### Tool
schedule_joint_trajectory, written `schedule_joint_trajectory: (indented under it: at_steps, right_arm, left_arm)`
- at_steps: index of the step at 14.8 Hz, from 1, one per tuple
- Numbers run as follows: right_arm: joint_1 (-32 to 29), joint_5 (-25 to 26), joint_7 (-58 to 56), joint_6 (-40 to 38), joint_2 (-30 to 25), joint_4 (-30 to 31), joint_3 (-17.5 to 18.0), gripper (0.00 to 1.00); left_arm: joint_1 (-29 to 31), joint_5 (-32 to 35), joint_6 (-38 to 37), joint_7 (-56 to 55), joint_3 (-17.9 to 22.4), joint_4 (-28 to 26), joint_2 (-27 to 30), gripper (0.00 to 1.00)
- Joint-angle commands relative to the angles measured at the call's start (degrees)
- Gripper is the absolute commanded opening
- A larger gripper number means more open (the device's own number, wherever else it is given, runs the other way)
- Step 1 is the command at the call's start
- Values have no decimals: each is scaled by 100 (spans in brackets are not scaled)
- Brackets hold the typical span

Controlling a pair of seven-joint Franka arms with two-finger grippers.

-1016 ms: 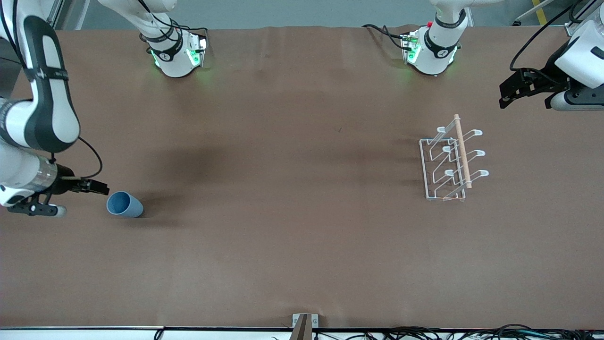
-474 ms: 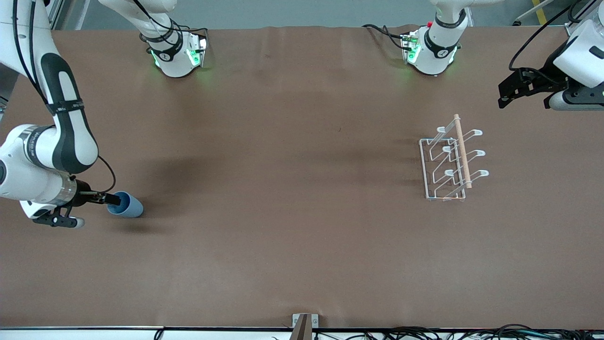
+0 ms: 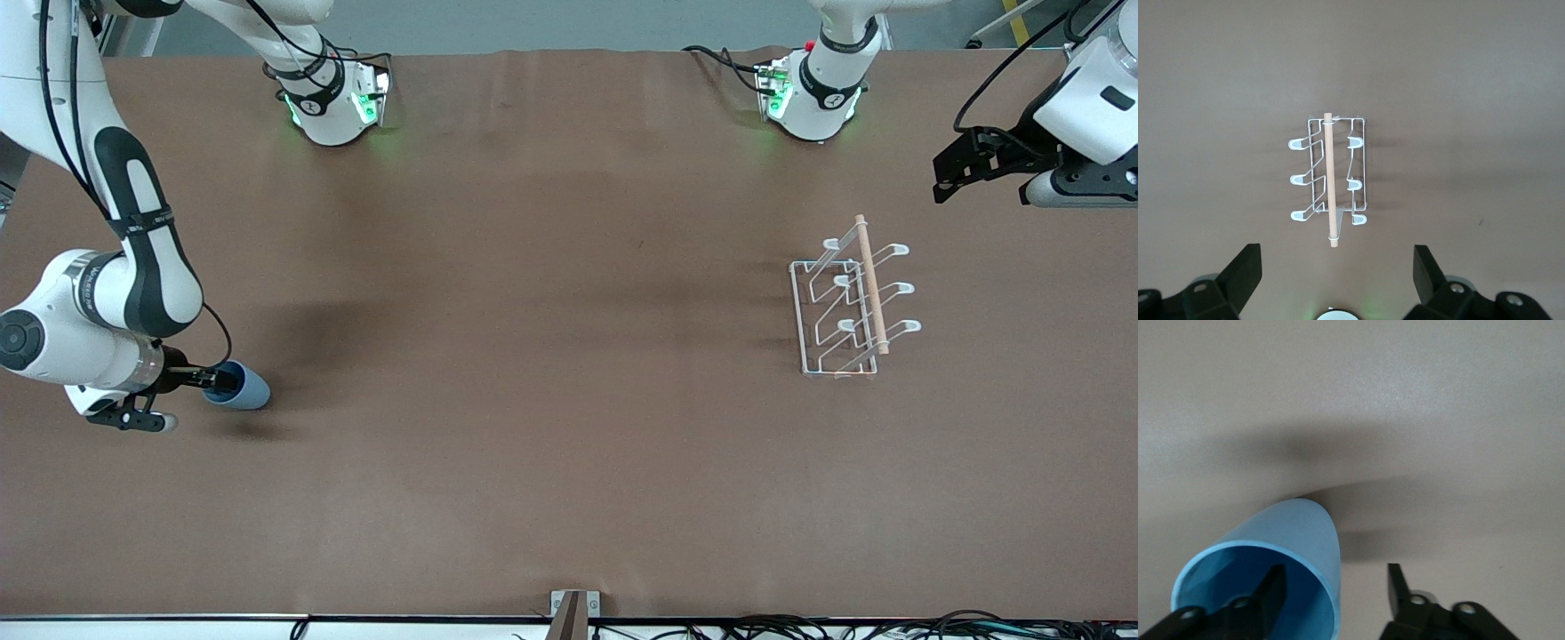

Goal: Hang cup on cup holder
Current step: 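Reach the right gripper down to the blue cup's rim, then close the right gripper on the blue cup's rim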

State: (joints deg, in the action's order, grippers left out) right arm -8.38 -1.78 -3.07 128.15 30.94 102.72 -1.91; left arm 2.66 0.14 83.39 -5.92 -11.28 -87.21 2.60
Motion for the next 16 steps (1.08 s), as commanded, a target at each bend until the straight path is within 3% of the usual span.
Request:
schedule_joint_trajectory:
  at_steps: [1, 6, 14, 16]
  right_arm:
    - [-41, 3, -62, 34, -70, 81, 77, 3]
    - [-15, 3, -62, -184, -254, 47, 86, 0]
    - [293, -32, -298, -1229, -1642, 11, 156, 0]
    - [451, -617, -308, -1608, -1906, 11, 366, 0]
  left_arm:
    - [-20, 30, -33, -5, -32, 152, -58, 100]
    - [-20, 21, -33, -5, -32, 152, -58, 100]
    - [-20, 30, -33, 12, -41, 152, -58, 100]
    - [-20, 21, -33, 47, -41, 152, -58, 100]
